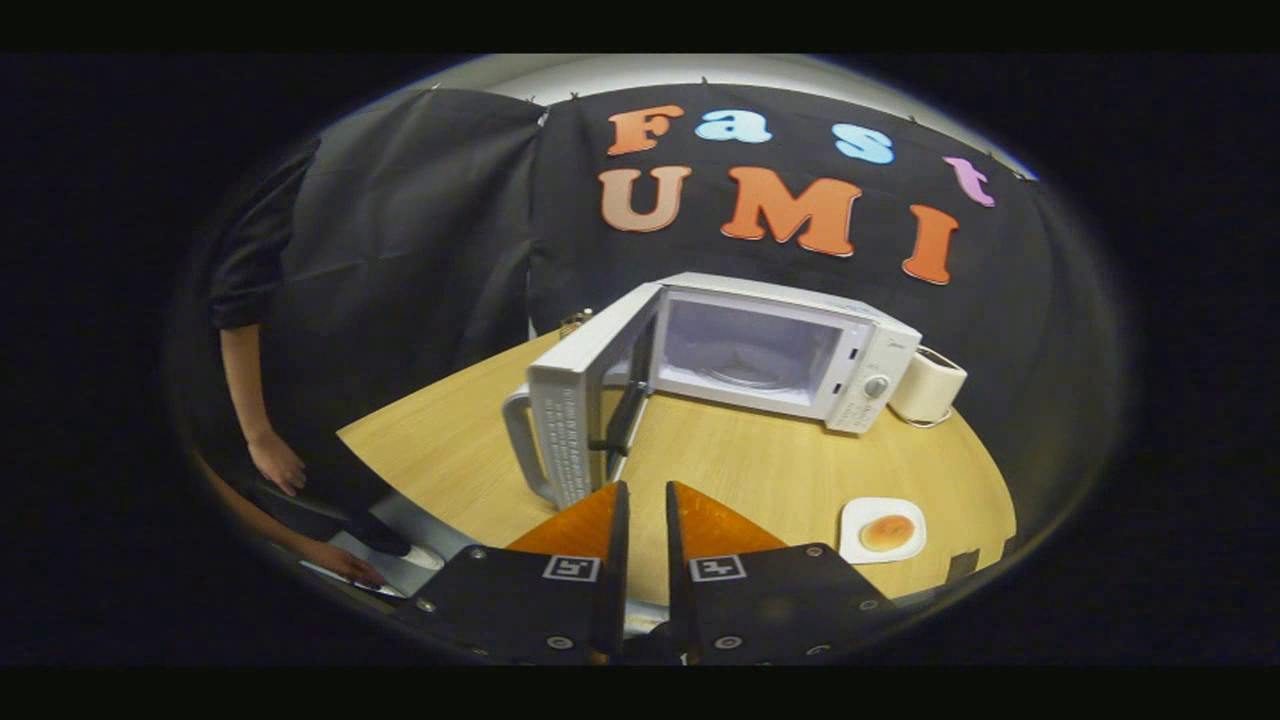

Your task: Open the microwave, put the food inside, and close the microwave door.

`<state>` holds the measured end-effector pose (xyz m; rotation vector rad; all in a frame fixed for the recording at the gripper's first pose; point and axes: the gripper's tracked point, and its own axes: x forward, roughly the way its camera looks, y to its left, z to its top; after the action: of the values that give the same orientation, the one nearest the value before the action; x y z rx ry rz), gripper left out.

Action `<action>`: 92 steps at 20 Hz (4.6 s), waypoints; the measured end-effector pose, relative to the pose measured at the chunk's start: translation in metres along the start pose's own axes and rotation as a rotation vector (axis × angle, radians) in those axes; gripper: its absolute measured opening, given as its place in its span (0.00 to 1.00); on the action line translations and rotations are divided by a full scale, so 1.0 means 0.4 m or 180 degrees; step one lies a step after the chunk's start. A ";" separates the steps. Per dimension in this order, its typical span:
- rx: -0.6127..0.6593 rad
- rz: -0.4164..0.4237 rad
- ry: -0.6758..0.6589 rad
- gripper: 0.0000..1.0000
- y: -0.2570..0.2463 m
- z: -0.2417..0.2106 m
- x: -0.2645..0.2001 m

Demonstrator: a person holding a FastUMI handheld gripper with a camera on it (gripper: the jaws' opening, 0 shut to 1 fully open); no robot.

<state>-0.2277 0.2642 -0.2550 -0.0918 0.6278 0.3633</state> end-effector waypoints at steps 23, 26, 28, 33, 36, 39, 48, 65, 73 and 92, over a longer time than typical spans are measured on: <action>0.0539 -0.0987 0.0787 0.88 -0.615 -0.328 0.107; 0.0566 -0.0934 0.0887 0.89 -0.634 -0.366 0.138; 0.0592 -0.0871 0.0928 0.89 -0.635 -0.382 0.156; 0.0606 -0.0773 0.0987 0.89 -0.638 -0.411 0.189; 0.0602 -0.0731 0.1004 0.90 -0.633 -0.426 0.207; 0.0531 -0.0749 0.1030 0.91 -0.631 -0.442 0.219; 0.0625 -0.0750 0.0893 0.69 -0.626 -0.376 0.216; 0.0667 -0.0291 0.0310 0.69 -0.369 -0.008 0.474; 0.1590 -0.0317 0.0350 0.69 -0.300 0.058 0.627; 0.3227 -0.1013 0.0032 0.69 -0.311 0.160 0.937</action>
<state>0.1332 0.2745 -0.4272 0.7689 0.7328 -0.2887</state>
